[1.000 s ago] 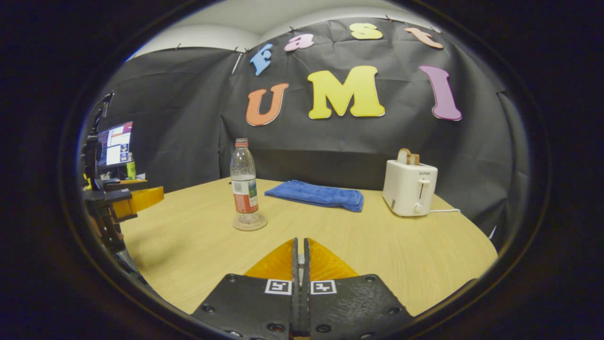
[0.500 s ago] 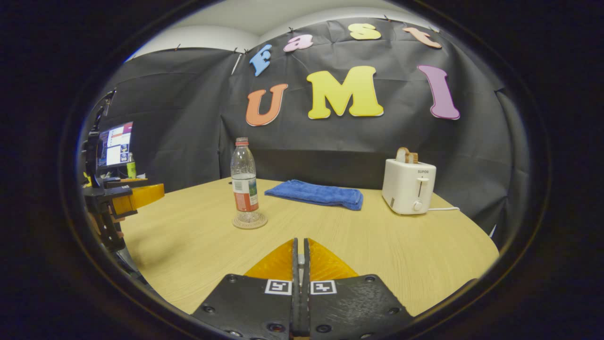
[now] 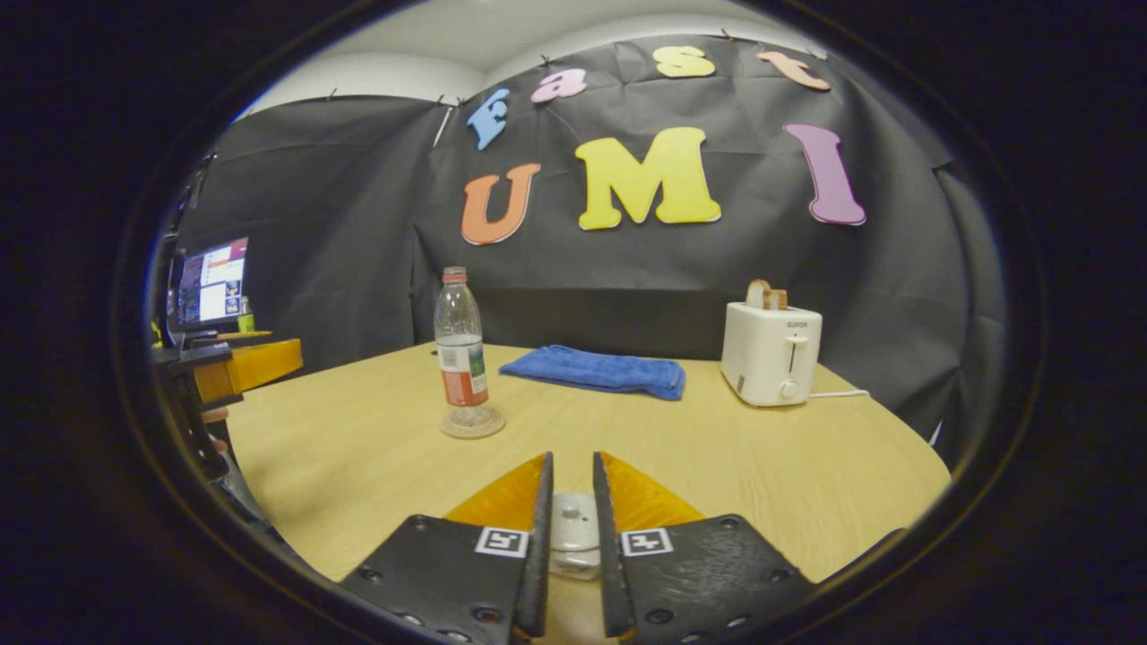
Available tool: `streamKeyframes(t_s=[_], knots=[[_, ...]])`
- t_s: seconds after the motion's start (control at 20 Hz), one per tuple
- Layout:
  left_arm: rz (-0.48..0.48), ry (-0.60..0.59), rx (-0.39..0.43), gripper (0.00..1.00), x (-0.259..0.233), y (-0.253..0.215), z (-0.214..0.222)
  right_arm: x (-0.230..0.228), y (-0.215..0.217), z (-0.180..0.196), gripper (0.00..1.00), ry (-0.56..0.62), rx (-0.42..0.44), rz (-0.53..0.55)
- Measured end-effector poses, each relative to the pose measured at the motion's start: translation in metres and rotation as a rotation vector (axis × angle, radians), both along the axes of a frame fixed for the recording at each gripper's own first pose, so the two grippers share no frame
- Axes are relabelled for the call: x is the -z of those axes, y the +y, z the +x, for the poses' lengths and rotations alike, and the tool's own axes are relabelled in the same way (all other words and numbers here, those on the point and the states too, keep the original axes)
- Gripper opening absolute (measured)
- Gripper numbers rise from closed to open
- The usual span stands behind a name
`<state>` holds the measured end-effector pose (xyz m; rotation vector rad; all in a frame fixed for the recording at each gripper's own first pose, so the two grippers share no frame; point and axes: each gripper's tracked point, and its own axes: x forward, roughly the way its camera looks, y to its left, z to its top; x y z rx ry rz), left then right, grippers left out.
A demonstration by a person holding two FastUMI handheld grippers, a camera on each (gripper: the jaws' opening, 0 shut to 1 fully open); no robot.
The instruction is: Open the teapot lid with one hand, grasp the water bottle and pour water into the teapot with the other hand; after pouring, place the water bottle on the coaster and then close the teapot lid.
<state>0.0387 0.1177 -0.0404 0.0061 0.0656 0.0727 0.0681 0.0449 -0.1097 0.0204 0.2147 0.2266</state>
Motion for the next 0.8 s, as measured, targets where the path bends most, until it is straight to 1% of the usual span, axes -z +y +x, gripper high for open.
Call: streamKeyframes(t_s=[0.05,0.1,0.15,0.25,0.3,0.4,0.6,0.7,0.8], knots=[[0.002,-0.008,0.004,1.0,-0.005,-0.004,-0.004,-0.009,-0.003,0.0,0.29,-0.015,0.008,0.009],[0.006,-0.02,0.008,1.0,-0.012,-0.009,-0.006,-0.019,-0.007,-0.003,0.44,-0.037,0.019,0.018],[0.009,-0.033,0.01,1.0,-0.021,-0.015,-0.007,-0.032,-0.016,-0.006,0.53,-0.065,0.044,0.023],[0.001,-0.062,0.028,1.0,-0.037,-0.031,-0.012,-0.057,-0.036,-0.015,0.84,-0.126,0.102,0.018],[-0.005,-0.073,0.045,1.0,-0.044,-0.042,-0.014,-0.066,-0.047,-0.02,0.94,-0.151,0.129,0.008],[-0.015,-0.082,0.077,1.0,-0.054,-0.062,-0.016,-0.083,-0.067,-0.034,0.95,-0.184,0.172,-0.006],[-0.039,-0.093,0.1,1.0,-0.071,-0.089,-0.025,-0.116,-0.097,-0.065,0.94,-0.255,0.258,-0.003],[-0.047,-0.105,0.113,1.0,-0.077,-0.104,-0.031,-0.122,-0.11,-0.078,0.94,-0.269,0.303,-0.034],[-0.031,-0.119,0.117,1.0,-0.08,-0.113,-0.034,-0.121,-0.117,-0.091,0.94,-0.259,0.334,-0.04]])
